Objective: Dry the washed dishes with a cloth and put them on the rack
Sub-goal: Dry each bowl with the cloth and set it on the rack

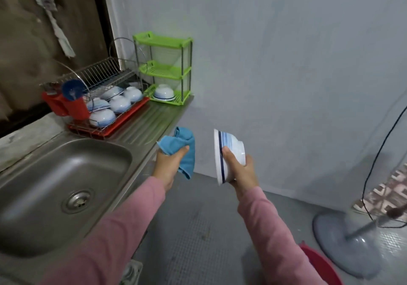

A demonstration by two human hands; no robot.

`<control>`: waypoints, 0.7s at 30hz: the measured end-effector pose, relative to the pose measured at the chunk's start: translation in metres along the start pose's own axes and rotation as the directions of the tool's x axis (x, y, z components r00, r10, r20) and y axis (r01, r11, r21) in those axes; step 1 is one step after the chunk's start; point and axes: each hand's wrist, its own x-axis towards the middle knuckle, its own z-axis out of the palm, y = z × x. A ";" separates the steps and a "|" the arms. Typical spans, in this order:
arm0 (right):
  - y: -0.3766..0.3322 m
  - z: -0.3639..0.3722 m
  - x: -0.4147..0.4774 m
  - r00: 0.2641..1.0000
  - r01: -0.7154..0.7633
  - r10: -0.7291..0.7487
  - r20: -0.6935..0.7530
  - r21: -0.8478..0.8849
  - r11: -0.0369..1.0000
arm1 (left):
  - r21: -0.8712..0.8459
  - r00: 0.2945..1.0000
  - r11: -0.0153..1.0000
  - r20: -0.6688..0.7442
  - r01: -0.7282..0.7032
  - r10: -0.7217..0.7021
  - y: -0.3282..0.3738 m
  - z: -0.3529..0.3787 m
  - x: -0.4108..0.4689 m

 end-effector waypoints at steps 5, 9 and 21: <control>-0.008 0.011 0.078 1.000 -0.002 0.003 0.025 -0.035 0.999 | 0.005 0.999 1.000 -0.046 0.006 -0.006 -0.011 0.025 0.059; -0.006 0.034 0.138 0.997 -0.017 0.022 0.071 -0.074 0.997 | 0.000 0.996 1.000 -0.088 -0.008 0.008 -0.014 0.029 0.119; -0.024 0.160 0.350 0.965 -0.034 0.085 0.246 -0.205 0.978 | -0.066 0.948 0.997 -0.317 -0.036 0.013 0.014 0.014 0.322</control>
